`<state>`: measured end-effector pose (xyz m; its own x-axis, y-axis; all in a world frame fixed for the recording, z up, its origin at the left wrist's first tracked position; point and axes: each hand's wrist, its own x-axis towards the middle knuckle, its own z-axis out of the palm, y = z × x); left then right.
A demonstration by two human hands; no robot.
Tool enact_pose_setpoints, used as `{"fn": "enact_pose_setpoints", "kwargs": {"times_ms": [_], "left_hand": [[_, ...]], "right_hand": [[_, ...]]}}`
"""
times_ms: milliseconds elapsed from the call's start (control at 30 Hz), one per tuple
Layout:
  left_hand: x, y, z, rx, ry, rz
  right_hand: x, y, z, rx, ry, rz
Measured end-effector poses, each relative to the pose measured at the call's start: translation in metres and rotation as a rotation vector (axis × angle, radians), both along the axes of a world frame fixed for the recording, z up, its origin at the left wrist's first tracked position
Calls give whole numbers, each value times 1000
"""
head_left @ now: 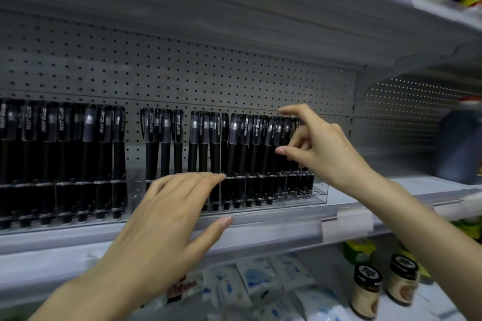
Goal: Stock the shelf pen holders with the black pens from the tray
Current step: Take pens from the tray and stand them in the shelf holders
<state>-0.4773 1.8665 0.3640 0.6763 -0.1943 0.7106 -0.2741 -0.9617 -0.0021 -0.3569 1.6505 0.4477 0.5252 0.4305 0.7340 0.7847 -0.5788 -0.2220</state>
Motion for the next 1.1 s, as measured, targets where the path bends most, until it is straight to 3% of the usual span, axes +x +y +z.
{"fn": "enact_pose_setpoints", "kwargs": {"times_ms": [200, 400, 600, 733, 867, 1100], "left_hand": [[-15, 6, -3, 68, -1, -42], [-72, 18, -32, -61, 47, -32], [-167, 31, -122, -7, 401, 46], [-222, 34, -172, -145, 538, 115], [-245, 27, -207, -235, 634, 164], [-246, 17, -230, -134, 640, 274]], "right_hand": [[-36, 8, -2, -40, 10, 44], [-93, 39, -55, -221, 148, 210], [-145, 49, -167, -550, 464, 367], [-176, 38, -244, -560, 791, 436], [-187, 36, -297, -601, 980, 416], [-197, 38, -336, -607, 1258, 392]]}}
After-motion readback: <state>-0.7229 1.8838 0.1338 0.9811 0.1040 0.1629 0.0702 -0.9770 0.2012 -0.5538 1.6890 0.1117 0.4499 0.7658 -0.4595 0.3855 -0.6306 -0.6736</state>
